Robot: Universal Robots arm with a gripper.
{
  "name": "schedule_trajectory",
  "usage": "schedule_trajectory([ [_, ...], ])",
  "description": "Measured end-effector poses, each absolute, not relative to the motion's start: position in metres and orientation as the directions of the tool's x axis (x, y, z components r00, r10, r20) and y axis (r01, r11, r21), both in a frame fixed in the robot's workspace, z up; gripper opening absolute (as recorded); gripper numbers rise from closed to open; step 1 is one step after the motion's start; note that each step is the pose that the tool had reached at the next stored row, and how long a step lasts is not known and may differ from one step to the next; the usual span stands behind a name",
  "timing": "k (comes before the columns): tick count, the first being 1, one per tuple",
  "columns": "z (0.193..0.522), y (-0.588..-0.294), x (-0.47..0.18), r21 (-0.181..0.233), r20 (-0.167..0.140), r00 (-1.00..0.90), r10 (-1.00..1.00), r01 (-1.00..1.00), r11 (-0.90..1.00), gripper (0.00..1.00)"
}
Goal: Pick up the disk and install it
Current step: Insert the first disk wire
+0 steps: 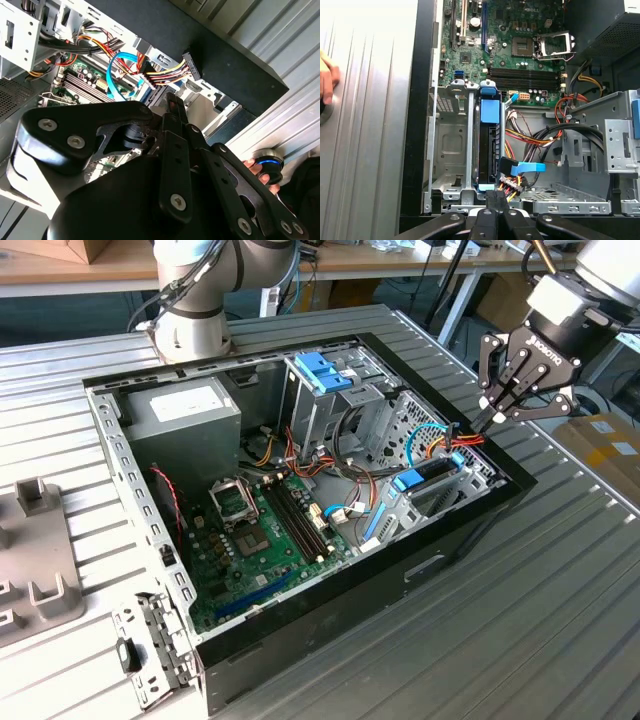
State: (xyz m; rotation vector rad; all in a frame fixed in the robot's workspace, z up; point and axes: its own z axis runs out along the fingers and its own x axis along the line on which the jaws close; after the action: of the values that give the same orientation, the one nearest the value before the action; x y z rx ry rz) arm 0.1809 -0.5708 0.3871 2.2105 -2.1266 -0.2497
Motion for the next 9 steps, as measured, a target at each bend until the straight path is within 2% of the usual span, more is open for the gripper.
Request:
schedule_trajectory([
  [5,0.3871,-0.5706,0.1821,0.158,-0.072,0.044,-0.996,-0.986,-0.055,0.1],
  [9,0.386,-0.5707,0.1833,0.158,-0.072,0.154,-0.985,-0.974,-0.164,0.1],
])
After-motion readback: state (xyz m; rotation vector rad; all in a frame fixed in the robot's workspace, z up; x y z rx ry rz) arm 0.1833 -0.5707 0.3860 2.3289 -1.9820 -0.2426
